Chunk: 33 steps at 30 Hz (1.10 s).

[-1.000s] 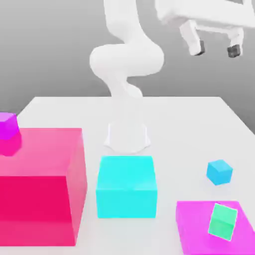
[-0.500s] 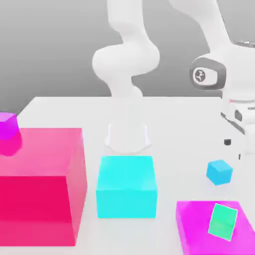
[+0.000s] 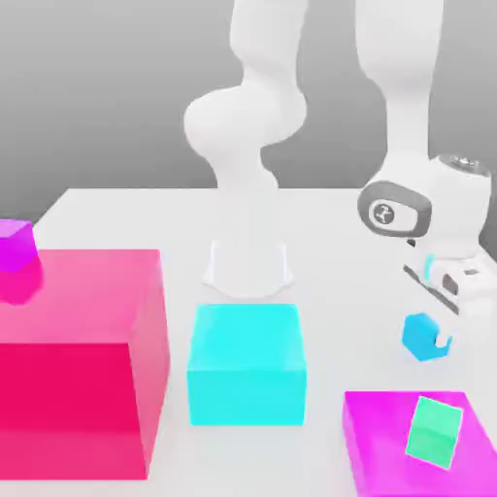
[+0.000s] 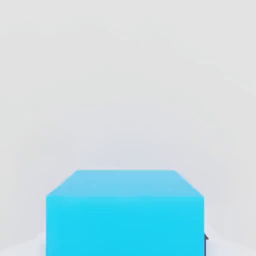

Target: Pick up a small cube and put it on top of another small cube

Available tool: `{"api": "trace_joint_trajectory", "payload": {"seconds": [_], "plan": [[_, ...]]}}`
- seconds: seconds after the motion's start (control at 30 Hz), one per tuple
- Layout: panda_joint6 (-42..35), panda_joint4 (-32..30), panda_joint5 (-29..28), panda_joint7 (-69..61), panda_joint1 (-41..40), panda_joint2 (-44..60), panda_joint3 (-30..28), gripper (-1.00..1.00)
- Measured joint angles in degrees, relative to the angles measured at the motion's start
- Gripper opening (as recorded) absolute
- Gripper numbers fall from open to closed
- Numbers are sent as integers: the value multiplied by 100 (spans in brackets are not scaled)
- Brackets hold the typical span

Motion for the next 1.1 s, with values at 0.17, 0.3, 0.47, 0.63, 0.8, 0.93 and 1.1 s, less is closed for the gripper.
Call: {"api": "trace_joint_trajectory", "payload": {"seconds": [0.17,0.3,0.47,0.63,0.8,0.93,1.1], "plan": [[-785,-178,741,-546,-205,-972,395,-100],[-1568,286,968,-522,-869,-1302,28,-100],[-2631,1302,990,-178,-2004,-1355,-641,-100],[-3506,2109,990,110,-2679,-1422,-1601,-100],[-4358,2874,977,405,-3883,-1509,-2335,-100],[-5164,3642,965,699,-4979,-1549,-2870,-100],[-5111,3975,1154,843,-6206,-1133,-2985,100]]}}
